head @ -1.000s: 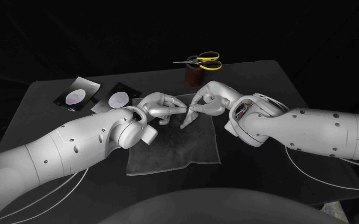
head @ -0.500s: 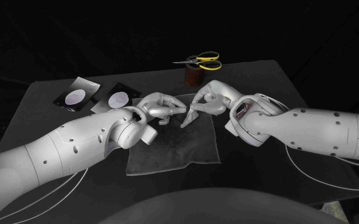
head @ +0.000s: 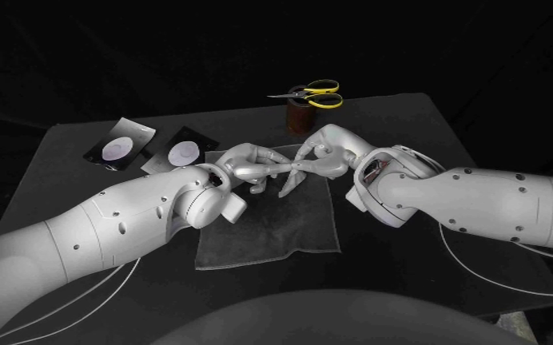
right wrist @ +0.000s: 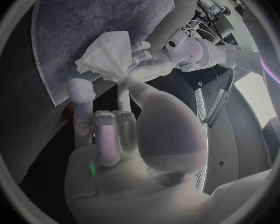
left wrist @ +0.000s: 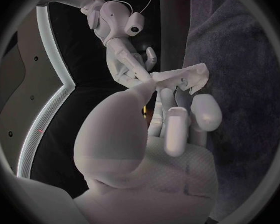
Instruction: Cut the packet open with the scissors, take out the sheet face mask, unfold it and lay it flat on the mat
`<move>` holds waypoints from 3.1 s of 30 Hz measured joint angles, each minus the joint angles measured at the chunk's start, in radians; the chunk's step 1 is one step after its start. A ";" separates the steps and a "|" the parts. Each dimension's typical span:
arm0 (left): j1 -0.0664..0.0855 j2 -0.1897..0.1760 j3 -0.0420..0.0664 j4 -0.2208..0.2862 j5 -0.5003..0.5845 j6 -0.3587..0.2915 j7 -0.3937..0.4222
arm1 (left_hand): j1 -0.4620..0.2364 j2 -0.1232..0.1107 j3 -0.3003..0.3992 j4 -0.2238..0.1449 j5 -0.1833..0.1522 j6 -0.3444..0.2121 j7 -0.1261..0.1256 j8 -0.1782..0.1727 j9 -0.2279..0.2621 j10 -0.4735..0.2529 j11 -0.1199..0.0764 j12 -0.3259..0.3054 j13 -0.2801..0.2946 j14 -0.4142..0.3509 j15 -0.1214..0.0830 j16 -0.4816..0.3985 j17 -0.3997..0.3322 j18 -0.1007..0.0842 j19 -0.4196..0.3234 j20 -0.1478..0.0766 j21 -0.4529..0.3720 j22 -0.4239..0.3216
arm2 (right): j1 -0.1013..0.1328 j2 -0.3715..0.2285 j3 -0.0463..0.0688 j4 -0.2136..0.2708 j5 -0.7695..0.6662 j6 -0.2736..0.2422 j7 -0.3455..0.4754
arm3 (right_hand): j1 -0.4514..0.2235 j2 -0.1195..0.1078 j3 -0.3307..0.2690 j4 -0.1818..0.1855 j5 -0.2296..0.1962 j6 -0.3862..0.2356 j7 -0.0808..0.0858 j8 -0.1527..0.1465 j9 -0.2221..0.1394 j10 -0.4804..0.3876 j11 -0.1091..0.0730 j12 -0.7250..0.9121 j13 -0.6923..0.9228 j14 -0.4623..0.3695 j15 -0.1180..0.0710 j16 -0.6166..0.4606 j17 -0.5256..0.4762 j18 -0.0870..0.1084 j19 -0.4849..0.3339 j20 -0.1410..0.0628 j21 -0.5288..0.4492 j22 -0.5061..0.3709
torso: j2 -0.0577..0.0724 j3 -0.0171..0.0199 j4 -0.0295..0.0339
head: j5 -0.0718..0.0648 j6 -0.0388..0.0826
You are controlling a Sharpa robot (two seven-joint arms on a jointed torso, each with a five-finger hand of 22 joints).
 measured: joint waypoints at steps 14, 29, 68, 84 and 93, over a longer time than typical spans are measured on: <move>0.000 0.005 0.000 -0.002 -0.006 0.028 -0.011 | 0.035 -0.010 -0.004 -0.010 0.000 0.031 -0.012 0.000 -0.003 0.000 0.000 0.000 -0.001 0.001 0.005 -0.002 0.000 0.000 0.000 0.007 0.000 0.003 | 0.000 0.002 0.000 -0.003 0.014 -0.002 0.004 | 0.000 0.000 0.011 -0.005 0.000 -0.002 -0.002 0.000 0.000 0.000 0.000 -0.001 0.000 0.000 0.000 0.000 -0.001 -0.001 0.000 0.000 0.000 -0.002 | 0.000 0.0009 -0.0003 | -0.003 0.000; -0.001 0.005 0.000 0.000 -0.010 0.045 -0.006 | 0.046 0.002 -0.001 -0.012 0.000 0.065 -0.018 0.004 -0.006 0.015 -0.011 0.000 0.005 0.002 0.005 0.002 0.000 0.000 0.000 0.007 0.000 0.007 | 0.000 0.004 0.000 -0.009 0.017 0.002 0.006 | 0.000 0.000 0.011 -0.005 -0.004 0.000 0.000 0.000 0.000 0.000 0.000 0.003 0.000 0.000 0.000 0.000 -0.001 -0.008 0.000 0.000 0.000 -0.001 | 0.000 -0.0008 0.0006 | -0.005 0.000; -0.001 0.001 0.000 -0.001 0.012 0.008 0.003 | 0.077 0.057 0.078 -0.033 -0.001 0.171 -0.050 0.089 0.008 0.171 -0.042 0.044 0.179 0.007 -0.029 0.012 0.000 0.000 0.025 -0.018 0.016 0.048 | -0.001 -0.007 0.000 -0.012 0.025 0.010 0.008 | 0.000 0.000 0.013 -0.008 -0.002 -0.002 -0.002 0.000 0.000 0.002 -0.002 0.000 0.000 -0.003 0.004 0.000 -0.001 -0.015 0.000 0.000 -0.001 0.001 | 0.000 -0.0002 0.0003 | -0.005 0.000; -0.001 -0.012 0.000 0.001 0.028 0.002 0.000 | 0.060 0.050 0.111 -0.044 -0.001 0.168 -0.053 0.107 0.008 0.185 -0.049 0.050 0.193 0.003 -0.033 0.012 0.000 0.000 0.025 -0.018 0.020 0.050 | -0.001 -0.012 0.000 -0.011 0.025 0.011 0.006 | 0.000 0.000 0.013 -0.008 0.000 -0.003 -0.003 0.000 0.000 0.002 -0.002 -0.002 0.000 0.000 0.000 -0.002 0.000 -0.015 0.000 0.000 -0.001 0.001 | 0.000 -0.0002 0.0007 | -0.002 0.000; -0.001 -0.007 0.000 0.003 0.021 0.001 -0.009 | -0.011 -0.004 0.074 -0.028 0.001 0.058 -0.034 0.044 0.034 0.050 -0.031 -0.031 0.013 0.005 -0.031 0.012 0.000 0.000 0.012 -0.017 0.012 0.025 | -0.001 -0.011 0.000 0.000 0.027 0.010 0.006 | 0.000 0.000 0.015 -0.007 0.000 -0.004 -0.004 0.000 0.000 0.000 0.000 0.003 0.000 0.000 0.000 0.000 0.000 -0.016 0.000 0.000 -0.001 0.001 | 0.000 0.0004 0.0000 | 0.000 0.000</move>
